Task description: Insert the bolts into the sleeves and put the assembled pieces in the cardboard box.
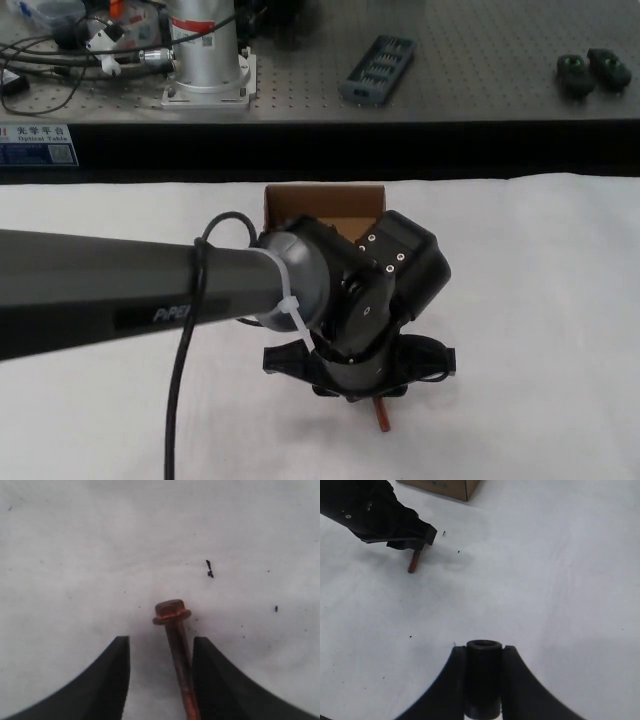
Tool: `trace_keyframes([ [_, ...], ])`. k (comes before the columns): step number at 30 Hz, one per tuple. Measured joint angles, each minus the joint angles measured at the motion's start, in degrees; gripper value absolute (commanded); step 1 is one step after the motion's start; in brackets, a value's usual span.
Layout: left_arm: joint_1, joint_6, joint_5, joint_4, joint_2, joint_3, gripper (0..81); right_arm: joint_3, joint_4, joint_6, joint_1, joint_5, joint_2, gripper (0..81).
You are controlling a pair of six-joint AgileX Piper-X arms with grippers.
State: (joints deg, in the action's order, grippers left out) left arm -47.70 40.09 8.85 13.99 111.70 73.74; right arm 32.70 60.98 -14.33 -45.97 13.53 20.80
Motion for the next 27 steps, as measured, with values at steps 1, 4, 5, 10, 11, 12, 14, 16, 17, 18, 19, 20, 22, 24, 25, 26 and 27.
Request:
trace_keyframes([
  [1,0.0,0.0,0.2,-0.27,0.26,0.0,30.0,0.0,0.0,0.0,0.0,0.0,0.0,3.7],
  [4,0.0,0.27,0.22,-0.77,1.34,0.13,30.0,0.0,0.0,0.0,0.0,0.0,0.0,3.7],
  [5,0.0,0.35,0.22,-0.93,1.88,0.25,30.0,0.0,0.0,0.0,0.0,0.0,0.0,3.7],
  [10,-0.2,0.38,0.39,-1.16,2.86,1.41,26.0,0.0,0.0,0.0,0.0,0.0,0.0,3.7],
  [11,-0.2,0.38,0.39,-1.2,2.82,1.39,23.6,0.0,0.0,0.0,0.0,0.0,0.0,3.7],
  [12,-0.2,0.38,0.39,-1.32,2.99,1.39,20.2,0.0,0.0,0.0,0.0,0.0,0.0,3.7],
  [14,-0.2,0.38,0.77,-1.31,2.98,1.51,13.6,0.0,0.0,0.0,0.0,0.0,0.0,3.7],
  [16,-0.2,0.38,0.8,-1.42,2.98,1.51,6.9,0.0,0.0,0.0,0.0,0.0,0.0,3.7],
  [17,-0.2,0.38,0.34,-1.48,2.98,1.51,4.1,0.0,0.0,0.0,0.0,0.0,0.0,3.7],
  [18,-0.09,0.67,0.06,-1.59,3.08,1.51,2.0,0.0,0.0,0.0,0.0,0.0,0.0,3.7],
  [19,-0.09,1.0,-0.27,-1.78,3.03,1.51,0.9,0.0,0.0,0.0,0.0,0.0,0.0,3.7],
  [20,-0.09,1.3,-0.71,-2.1,3.03,1.51,0.6,0.0,0.0,0.0,0.0,0.0,0.0,3.7],
  [22,0.01,1.86,-2.09,-2.36,3.03,1.51,0.6,0.0,0.0,0.0,0.0,0.0,0.0,3.7],
  [24,0.06,2.09,-3.02,-2.53,3.03,1.51,0.6,0.0,0.0,0.0,0.0,0.0,0.0,3.7],
  [25,0.21,2.17,-3.43,-2.51,2.89,1.51,0.6,0.0,0.0,0.0,0.0,0.0,0.0,3.7],
  [26,0.24,2.17,-3.43,-2.51,2.86,1.51,0.6,0.0,0.0,0.0,0.0,0.0,0.0,3.7],
  [27,0.23,2.13,-3.75,-2.51,2.58,1.51,0.6,0.0,0.0,0.0,0.0,0.25,0.0,3.7],
])
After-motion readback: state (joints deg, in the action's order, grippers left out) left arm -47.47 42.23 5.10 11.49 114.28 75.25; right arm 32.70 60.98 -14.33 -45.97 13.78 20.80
